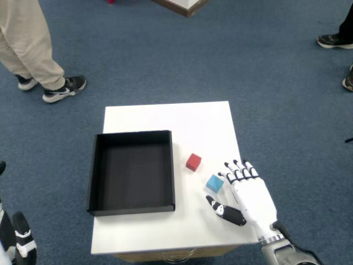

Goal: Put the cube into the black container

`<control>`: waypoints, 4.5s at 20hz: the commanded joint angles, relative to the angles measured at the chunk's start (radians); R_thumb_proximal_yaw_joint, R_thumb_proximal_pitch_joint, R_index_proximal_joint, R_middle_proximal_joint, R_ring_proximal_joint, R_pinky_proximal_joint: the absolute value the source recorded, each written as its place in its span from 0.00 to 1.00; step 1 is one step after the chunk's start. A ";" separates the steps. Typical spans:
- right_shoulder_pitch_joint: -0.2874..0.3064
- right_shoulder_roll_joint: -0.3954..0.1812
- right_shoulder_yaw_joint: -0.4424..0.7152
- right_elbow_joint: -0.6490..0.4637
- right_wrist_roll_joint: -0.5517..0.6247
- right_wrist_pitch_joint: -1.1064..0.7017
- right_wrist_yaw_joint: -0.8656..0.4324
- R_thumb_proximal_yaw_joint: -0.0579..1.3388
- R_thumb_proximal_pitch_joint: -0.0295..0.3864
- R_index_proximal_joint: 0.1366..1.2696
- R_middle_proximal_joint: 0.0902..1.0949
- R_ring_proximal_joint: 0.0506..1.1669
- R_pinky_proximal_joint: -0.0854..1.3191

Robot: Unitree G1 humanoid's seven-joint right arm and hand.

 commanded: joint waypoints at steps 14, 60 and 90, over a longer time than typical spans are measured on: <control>-0.075 0.009 -0.059 -0.001 0.063 0.081 0.093 0.34 0.31 0.28 0.09 0.07 0.03; -0.041 0.064 -0.039 -0.029 0.006 0.101 0.093 0.33 0.34 0.35 0.12 0.08 0.03; -0.041 0.082 -0.059 -0.028 0.005 0.148 0.052 0.33 0.49 0.42 0.14 0.10 0.05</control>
